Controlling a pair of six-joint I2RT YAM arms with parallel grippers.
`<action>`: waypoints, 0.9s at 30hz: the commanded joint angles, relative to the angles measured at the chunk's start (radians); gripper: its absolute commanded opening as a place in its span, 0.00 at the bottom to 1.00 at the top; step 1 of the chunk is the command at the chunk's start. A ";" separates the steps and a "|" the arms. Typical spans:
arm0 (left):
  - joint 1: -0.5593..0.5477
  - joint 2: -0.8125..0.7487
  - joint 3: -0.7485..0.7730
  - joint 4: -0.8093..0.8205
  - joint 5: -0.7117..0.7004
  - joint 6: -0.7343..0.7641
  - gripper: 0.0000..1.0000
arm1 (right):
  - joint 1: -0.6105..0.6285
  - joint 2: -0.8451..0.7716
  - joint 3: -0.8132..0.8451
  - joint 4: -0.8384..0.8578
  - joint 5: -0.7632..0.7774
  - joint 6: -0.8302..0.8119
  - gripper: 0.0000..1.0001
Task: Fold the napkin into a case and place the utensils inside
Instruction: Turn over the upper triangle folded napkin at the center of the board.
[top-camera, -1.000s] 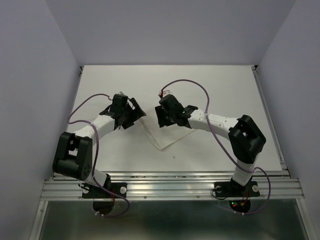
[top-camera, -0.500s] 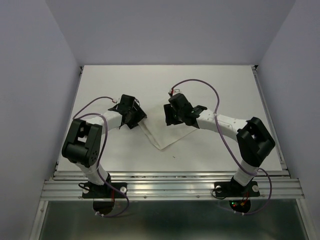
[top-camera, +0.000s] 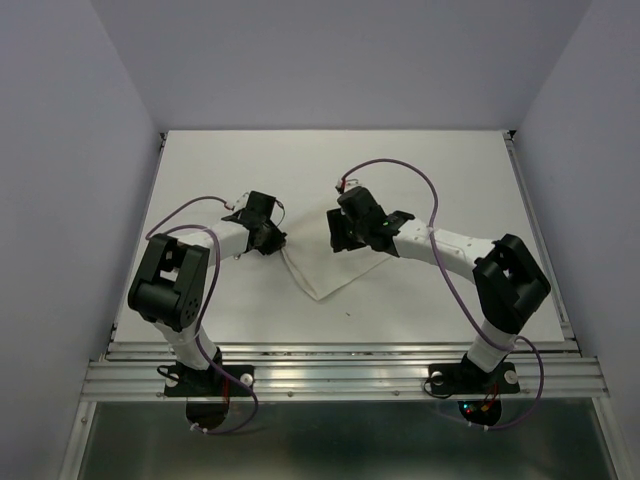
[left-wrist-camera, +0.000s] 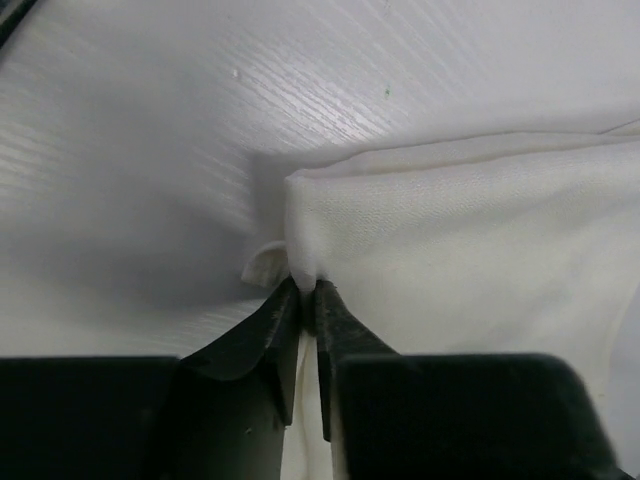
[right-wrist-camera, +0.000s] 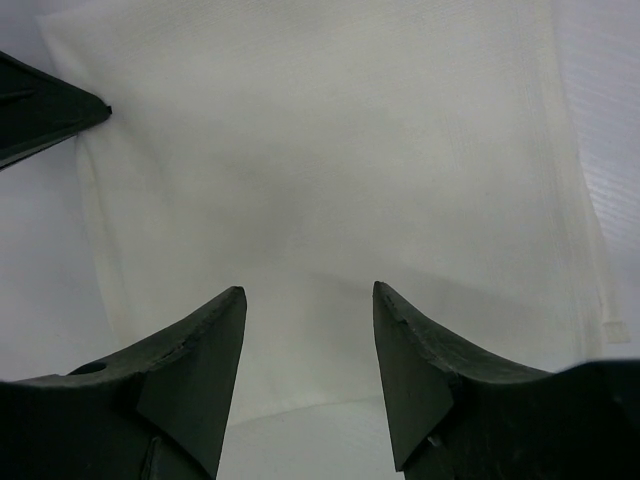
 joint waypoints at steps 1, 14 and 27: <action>-0.001 -0.031 0.007 -0.052 -0.051 0.012 0.11 | 0.013 -0.028 0.007 0.049 -0.050 -0.060 0.60; -0.001 -0.015 0.003 -0.036 -0.009 0.043 0.00 | 0.284 0.045 -0.014 0.117 0.002 -0.147 0.74; -0.001 -0.018 0.003 -0.029 0.002 0.051 0.00 | 0.363 0.160 0.032 0.100 0.125 -0.141 0.51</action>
